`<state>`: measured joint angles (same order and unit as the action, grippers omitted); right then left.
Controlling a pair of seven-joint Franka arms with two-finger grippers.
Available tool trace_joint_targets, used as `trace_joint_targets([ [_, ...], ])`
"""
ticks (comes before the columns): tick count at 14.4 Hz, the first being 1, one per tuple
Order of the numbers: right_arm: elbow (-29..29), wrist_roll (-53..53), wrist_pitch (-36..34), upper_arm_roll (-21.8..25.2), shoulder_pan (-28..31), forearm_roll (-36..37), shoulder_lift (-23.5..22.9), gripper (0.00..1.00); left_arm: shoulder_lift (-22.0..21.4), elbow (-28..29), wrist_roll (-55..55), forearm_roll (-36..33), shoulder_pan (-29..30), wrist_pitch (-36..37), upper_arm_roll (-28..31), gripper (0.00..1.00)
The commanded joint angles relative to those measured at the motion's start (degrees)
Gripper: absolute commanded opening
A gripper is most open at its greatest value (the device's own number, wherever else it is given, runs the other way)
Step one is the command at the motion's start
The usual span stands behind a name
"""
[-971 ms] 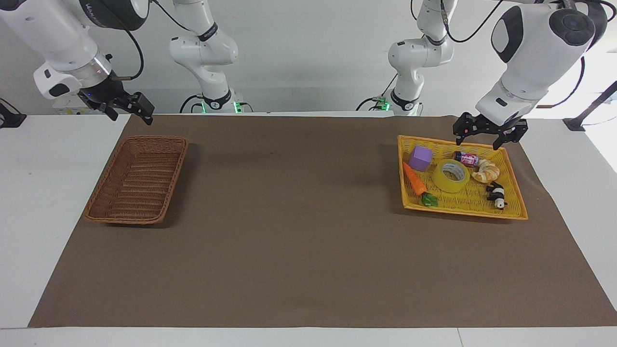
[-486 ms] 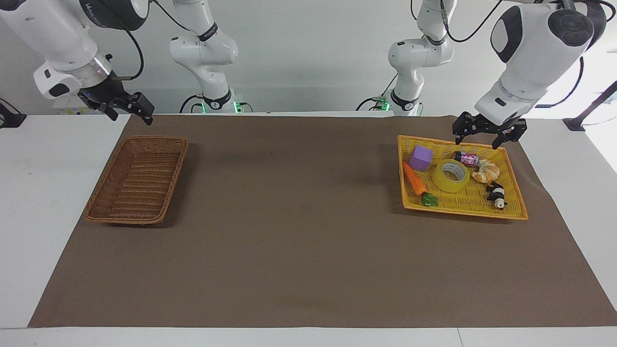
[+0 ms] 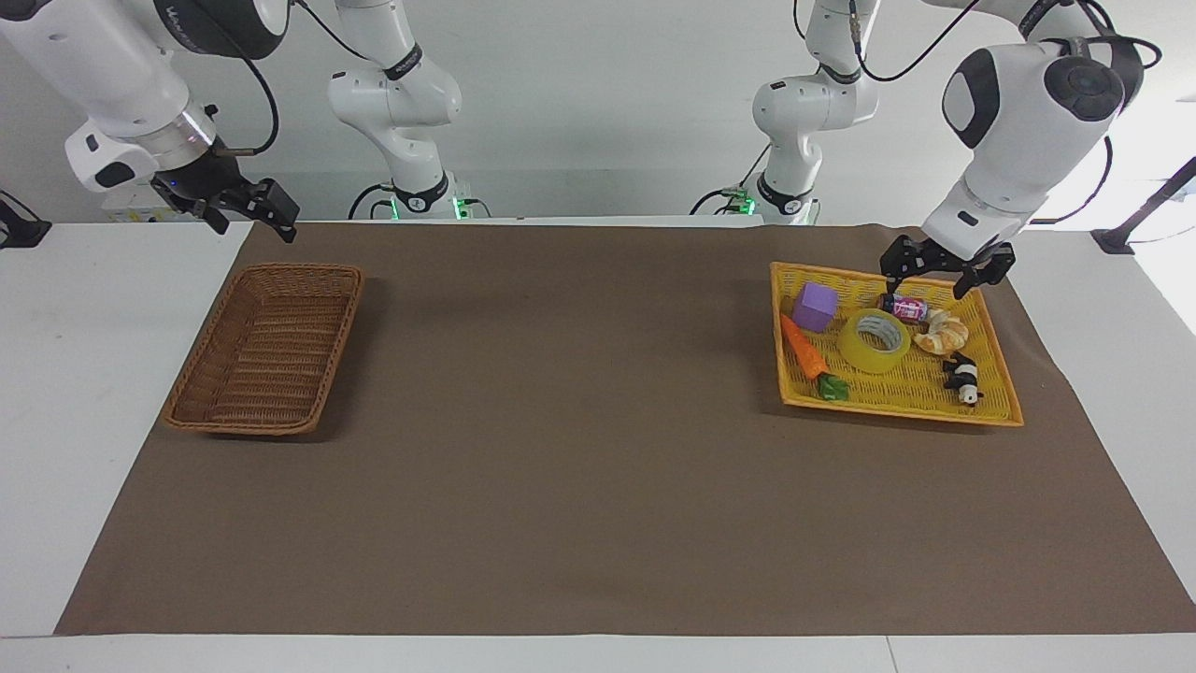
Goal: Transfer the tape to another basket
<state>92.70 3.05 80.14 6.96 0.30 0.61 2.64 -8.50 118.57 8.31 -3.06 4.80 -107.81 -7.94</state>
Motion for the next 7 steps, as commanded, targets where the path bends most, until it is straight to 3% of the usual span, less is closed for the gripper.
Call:
trace_joint_targets([
  [1, 0.1, -0.6, -0.3, -0.5, 0.4, 0.3, 0.6, 1.0, -3.0, 8.0, 1.6, 0.3, 0.5, -5.7, 2.9, 1.0],
  [4, 0.1, -0.6, -0.3, -0.5, 0.4, 0.3, 0.6, 1.0, -2.0, 15.4, 8.2, 0.3, 1.5, -14.5, 3.7, 1.0],
  [7, 0.2, -0.6, -0.3, -0.5, 0.4, 0.3, 0.6, 1.0, 0.8, 16.5, 8.4, 0.3, 3.1, -18.8, 3.8, 1.0],
])
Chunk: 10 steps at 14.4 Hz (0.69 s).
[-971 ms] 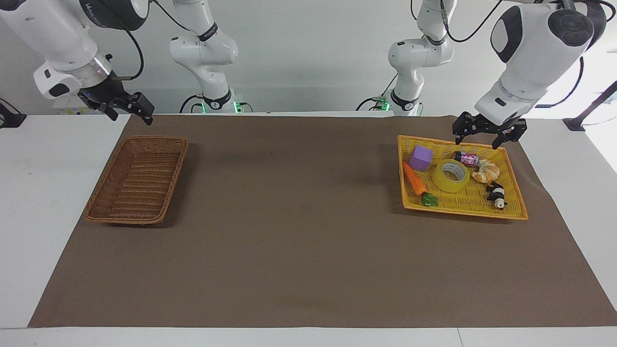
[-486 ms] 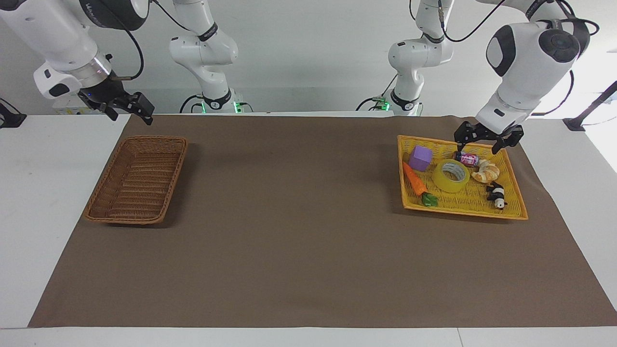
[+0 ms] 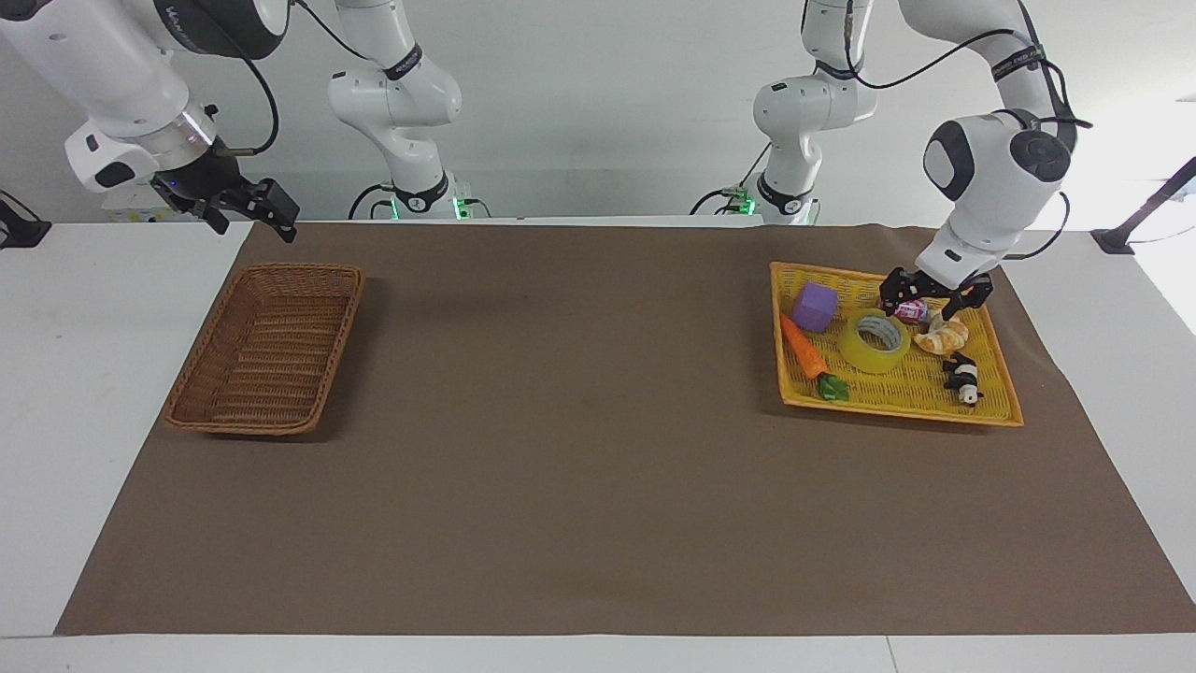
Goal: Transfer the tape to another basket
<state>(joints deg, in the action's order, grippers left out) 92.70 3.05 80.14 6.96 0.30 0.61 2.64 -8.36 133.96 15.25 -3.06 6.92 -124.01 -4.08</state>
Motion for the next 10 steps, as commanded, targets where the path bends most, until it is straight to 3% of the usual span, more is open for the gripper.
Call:
trace_joint_targets([
  [1, 0.2, -0.6, -0.3, -0.5, 0.4, 0.3, 0.6, 1.0, 1.0, 1.9, 1.4, 0.2, 1.1, -3.0, -0.1, 1.0],
  [7, 0.2, -0.6, -0.3, -0.5, 0.4, 0.3, 0.6, 1.0, 4.0, 4.3, 1.3, 0.2, 1.9, -11.8, -0.1, 0.97],
  [10, 0.2, -0.6, -0.3, -0.5, 0.4, 0.3, 0.6, 1.0, 4.6, 4.7, 1.4, 0.2, 2.0, -11.7, -0.1, 0.8],
])
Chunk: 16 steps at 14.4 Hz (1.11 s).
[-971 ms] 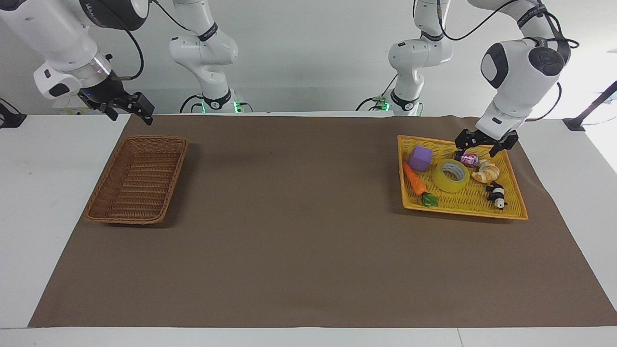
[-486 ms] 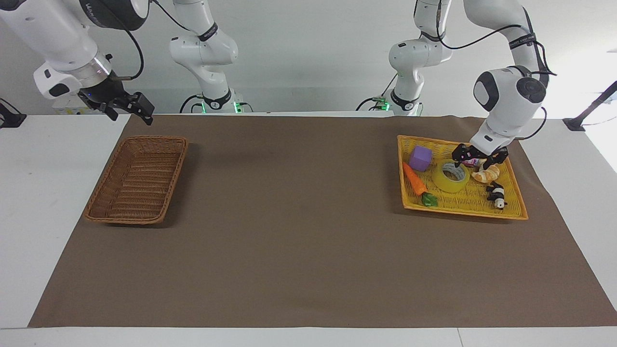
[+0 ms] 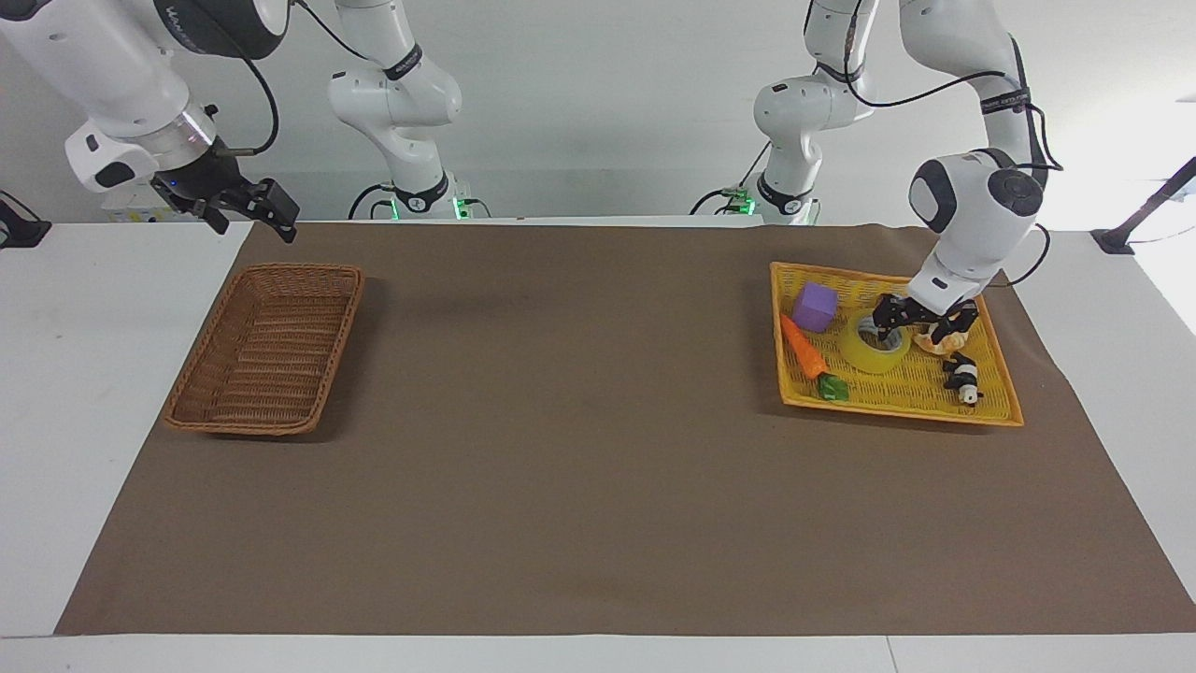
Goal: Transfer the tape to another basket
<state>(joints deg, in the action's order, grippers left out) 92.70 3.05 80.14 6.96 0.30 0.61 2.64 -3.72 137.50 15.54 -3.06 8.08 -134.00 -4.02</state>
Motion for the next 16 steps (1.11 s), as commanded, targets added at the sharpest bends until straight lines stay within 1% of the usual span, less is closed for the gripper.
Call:
trace_joint_targets([
  [1, 0.2, -0.6, -0.3, -0.5, 0.4, 0.3, 0.6, 1.0, -0.1, 1.4, 1.1, 0.2, 0.7, -1.7, -0.1, 0.79],
  [3, 0.1, -0.6, -0.3, -0.5, 0.4, 0.3, 0.6, 1.0, -0.3, 1.7, 1.1, 0.2, 0.8, -1.3, -0.1, 0.7],
  [11, 0.1, -0.6, -0.3, -0.5, 0.4, 0.3, 0.6, 1.0, 0.0, 3.4, 1.0, 0.3, 0.9, -1.8, -0.1, 0.67],
  [14, 0.2, -0.6, -0.3, -0.5, 0.4, 0.3, 0.6, 1.0, -0.2, 3.9, 1.0, 0.2, 0.9, -1.7, -0.1, 0.62],
  [16, 0.2, -0.6, -0.3, -0.5, 0.4, 0.3, 0.6, 1.0, -0.2, 4.1, 1.0, 0.2, 0.9, -1.7, -0.1, 0.61],
])
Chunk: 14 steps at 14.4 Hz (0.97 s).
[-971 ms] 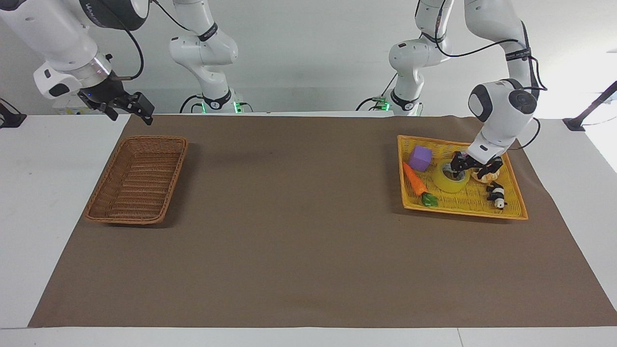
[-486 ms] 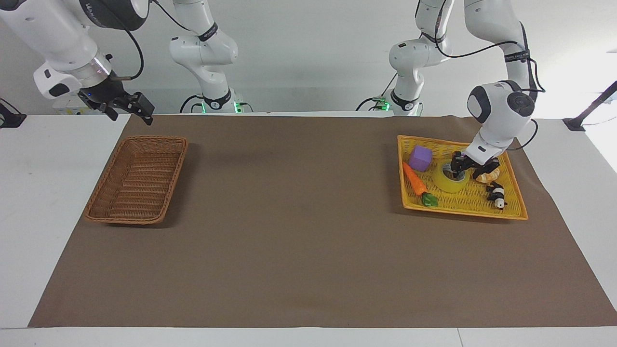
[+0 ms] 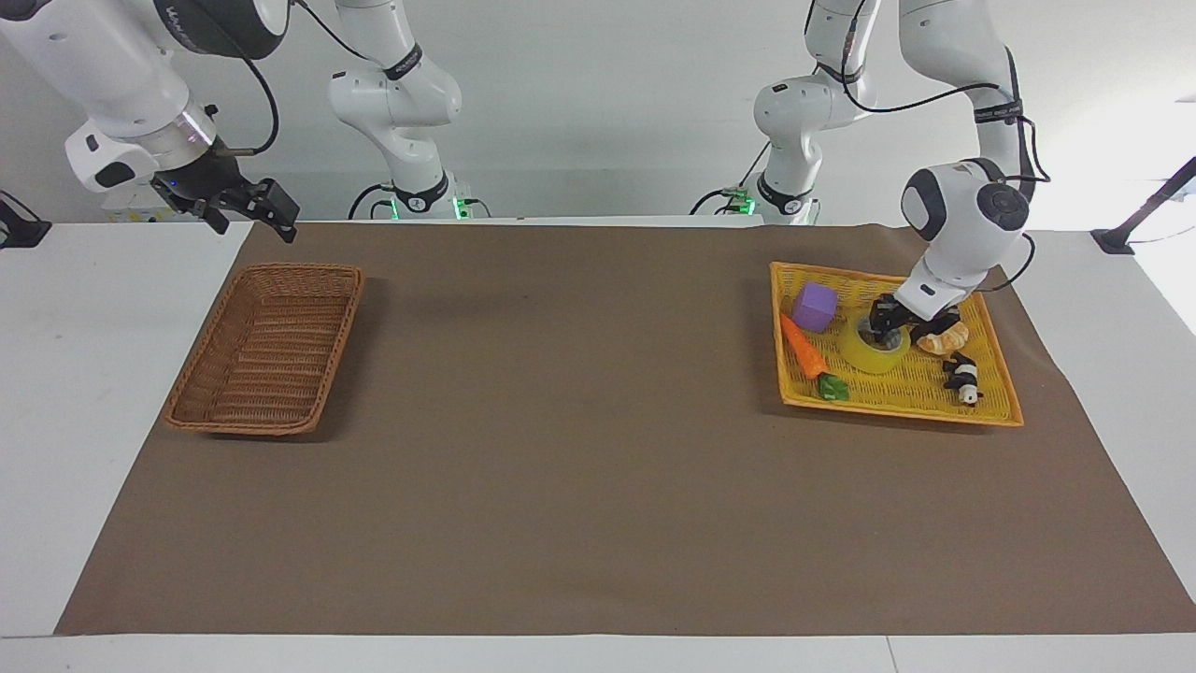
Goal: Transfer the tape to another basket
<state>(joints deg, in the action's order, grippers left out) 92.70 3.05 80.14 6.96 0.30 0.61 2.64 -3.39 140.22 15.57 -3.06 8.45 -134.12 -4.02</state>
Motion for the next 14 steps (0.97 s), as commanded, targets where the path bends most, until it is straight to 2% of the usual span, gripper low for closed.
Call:
trace_joint_targets([
  [1, 0.2, -0.6, -0.3, -0.5, 0.4, 0.3, 0.6, 1.0, -0.5, 1.4, 1.0, 0.2, 0.5, -1.6, -0.1, 0.6],
  [8, 0.1, -0.6, -0.3, -0.5, 0.4, 0.3, 0.6, 1.0, 2.2, 1.4, 0.9, 0.2, 0.4, -2.7, -0.2, 0.59],
  [9, 0.2, -0.6, -0.3, -0.5, 0.4, 0.3, 0.6, 1.0, 2.2, 1.3, 0.9, 0.2, 0.3, -2.7, -0.2, 0.53],
  [10, 0.2, -0.6, -0.3, -0.5, 0.4, 0.3, 0.6, 1.0, 2.3, 1.0, 0.9, 0.2, 0.4, -2.3, -0.2, 0.24],
  [11, 0.1, -0.6, -0.3, -0.5, 0.4, 0.3, 0.6, 1.0, 2.3, 1.0, 1.0, 0.2, 0.4, -2.2, -0.2, 0.0],
  [14, 0.1, -0.6, -0.3, -0.5, 0.4, 0.3, 0.6, 1.0, 2.8, -1.1, 1.0, 0.2, -0.3, -1.5, -0.2, 0.0],
])
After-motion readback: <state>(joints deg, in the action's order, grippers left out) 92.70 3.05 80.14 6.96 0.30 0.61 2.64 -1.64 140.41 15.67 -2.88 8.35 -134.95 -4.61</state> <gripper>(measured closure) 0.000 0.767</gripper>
